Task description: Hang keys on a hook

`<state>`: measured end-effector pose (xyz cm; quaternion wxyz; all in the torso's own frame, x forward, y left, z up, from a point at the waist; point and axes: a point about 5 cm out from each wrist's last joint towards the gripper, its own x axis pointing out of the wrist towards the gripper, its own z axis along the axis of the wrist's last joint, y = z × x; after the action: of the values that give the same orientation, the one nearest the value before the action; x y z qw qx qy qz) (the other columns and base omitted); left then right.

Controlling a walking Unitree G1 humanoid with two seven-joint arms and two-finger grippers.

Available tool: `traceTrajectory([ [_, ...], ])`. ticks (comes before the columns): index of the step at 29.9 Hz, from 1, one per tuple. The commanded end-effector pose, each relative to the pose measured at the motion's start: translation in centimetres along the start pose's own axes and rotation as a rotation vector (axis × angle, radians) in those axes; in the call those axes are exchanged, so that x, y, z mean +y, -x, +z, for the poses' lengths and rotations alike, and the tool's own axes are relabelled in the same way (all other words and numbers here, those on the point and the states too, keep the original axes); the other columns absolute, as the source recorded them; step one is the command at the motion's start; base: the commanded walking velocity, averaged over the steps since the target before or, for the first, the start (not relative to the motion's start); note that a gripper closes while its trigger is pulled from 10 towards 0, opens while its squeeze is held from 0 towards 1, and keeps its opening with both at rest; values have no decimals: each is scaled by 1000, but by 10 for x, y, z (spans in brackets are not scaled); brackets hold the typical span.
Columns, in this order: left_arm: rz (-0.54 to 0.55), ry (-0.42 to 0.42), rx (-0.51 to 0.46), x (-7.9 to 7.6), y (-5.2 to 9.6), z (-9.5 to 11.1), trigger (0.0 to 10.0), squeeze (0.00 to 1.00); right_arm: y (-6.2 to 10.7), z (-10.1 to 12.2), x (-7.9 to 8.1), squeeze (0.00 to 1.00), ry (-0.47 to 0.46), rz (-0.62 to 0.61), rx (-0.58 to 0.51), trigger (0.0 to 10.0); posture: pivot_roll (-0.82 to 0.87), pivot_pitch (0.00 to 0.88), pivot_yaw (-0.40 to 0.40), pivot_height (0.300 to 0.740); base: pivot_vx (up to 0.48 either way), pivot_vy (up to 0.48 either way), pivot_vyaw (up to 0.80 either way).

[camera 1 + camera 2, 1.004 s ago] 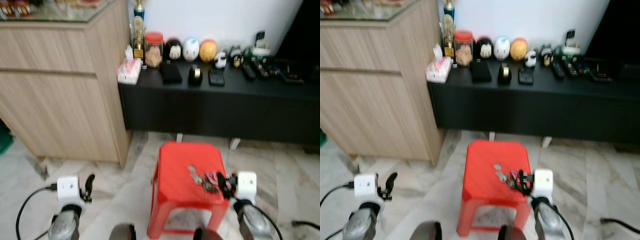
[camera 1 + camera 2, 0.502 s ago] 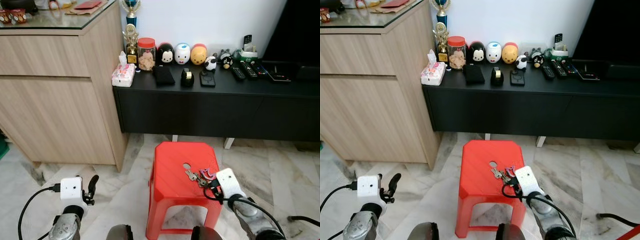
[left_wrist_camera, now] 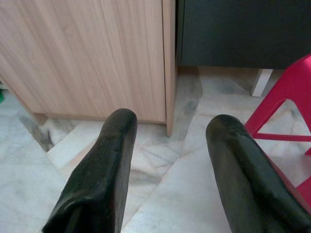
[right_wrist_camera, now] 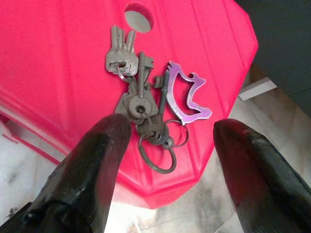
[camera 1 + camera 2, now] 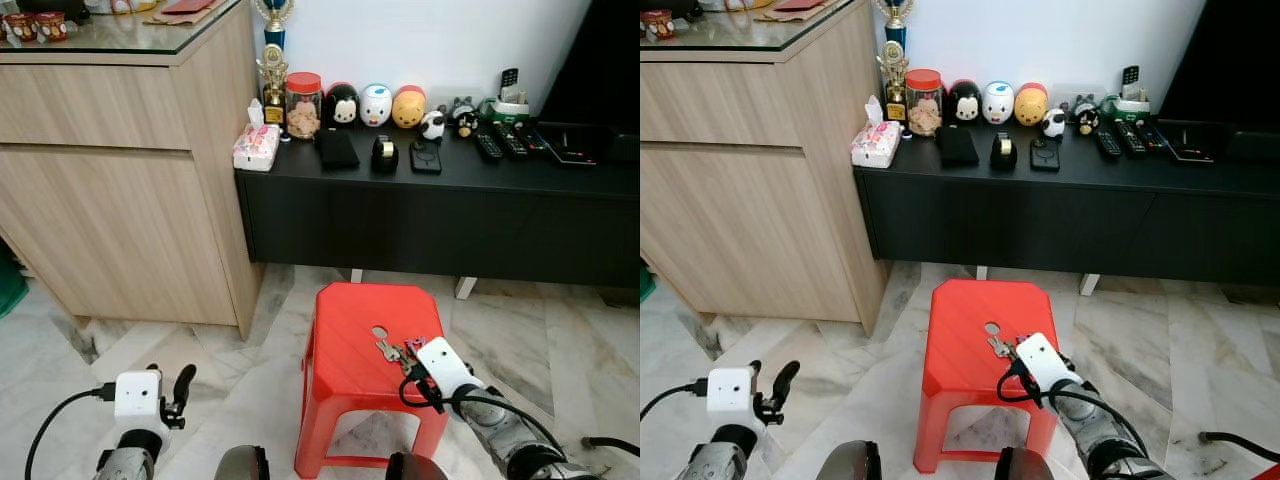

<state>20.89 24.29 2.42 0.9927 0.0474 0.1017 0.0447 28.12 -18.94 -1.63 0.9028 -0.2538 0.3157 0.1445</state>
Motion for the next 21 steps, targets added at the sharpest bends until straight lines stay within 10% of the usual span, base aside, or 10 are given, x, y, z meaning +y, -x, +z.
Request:
traceTrajectory([
  [1,-19,-8,2,-2,3,2,10000,0,0,2,-6,0,-3,-24,6,10000,122,29,-39,611,0,0,0],
  [11,-18,-16,-20,-1,3,16,10000,0,-1,6,-11,0,-48,-48,8,10000,128,104,-33,611,0,0,0],
  [16,-21,-9,-91,-7,-11,32,10000,0,1,23,-22,0,-477,-149,-202,10000,110,102,-40,611,0,0,0],
  [21,-26,6,-127,-13,-15,42,10000,0,7,16,-12,0,-582,-161,-305,10000,98,92,-44,611,0,0,0],
])
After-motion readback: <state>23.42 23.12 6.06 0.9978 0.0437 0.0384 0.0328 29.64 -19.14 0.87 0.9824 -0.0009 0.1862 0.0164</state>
